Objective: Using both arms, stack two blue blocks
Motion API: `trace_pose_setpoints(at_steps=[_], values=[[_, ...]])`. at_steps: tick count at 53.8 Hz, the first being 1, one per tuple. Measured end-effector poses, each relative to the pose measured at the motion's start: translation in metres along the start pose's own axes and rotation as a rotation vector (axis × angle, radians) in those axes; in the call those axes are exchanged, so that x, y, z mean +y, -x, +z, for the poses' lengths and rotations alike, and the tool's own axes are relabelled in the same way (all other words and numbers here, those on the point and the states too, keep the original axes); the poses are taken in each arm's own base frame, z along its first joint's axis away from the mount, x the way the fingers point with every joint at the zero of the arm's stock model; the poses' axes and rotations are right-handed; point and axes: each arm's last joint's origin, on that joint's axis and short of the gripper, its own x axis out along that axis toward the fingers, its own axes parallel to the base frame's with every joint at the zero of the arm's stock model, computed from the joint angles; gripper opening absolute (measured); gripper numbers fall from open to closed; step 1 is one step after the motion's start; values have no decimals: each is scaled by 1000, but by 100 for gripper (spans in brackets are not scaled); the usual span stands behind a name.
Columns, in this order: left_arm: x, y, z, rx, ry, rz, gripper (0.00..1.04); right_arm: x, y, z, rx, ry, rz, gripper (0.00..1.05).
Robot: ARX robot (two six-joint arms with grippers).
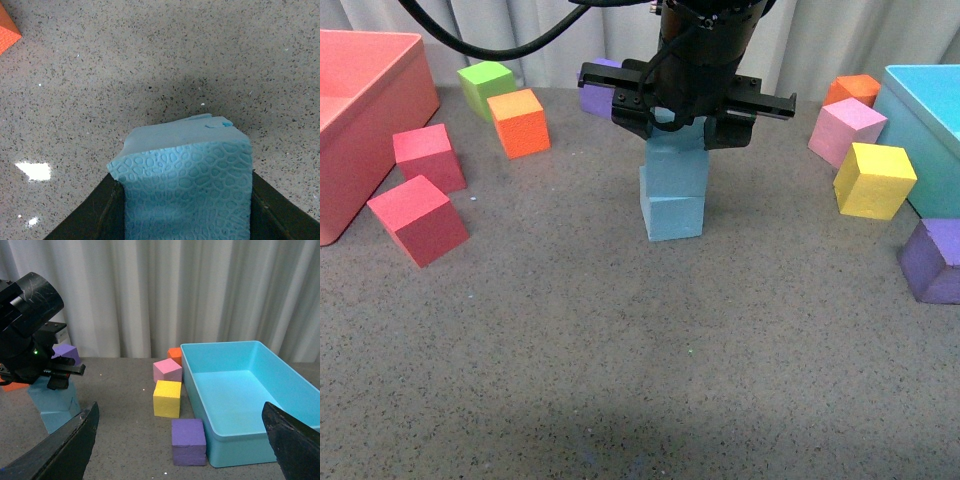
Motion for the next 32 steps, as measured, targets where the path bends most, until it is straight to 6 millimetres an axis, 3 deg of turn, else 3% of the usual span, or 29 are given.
trace_pose_setpoints(at_steps=[8,21,32], values=[[0,0,1,3,-1,1,48,0,0,0,0,0,0,95],[-1,3,4,4,0,-24,100,0,0,0,0,0,0,95],[11,25,9,-55,39,-60,98,0,0,0,0,0,0,95]])
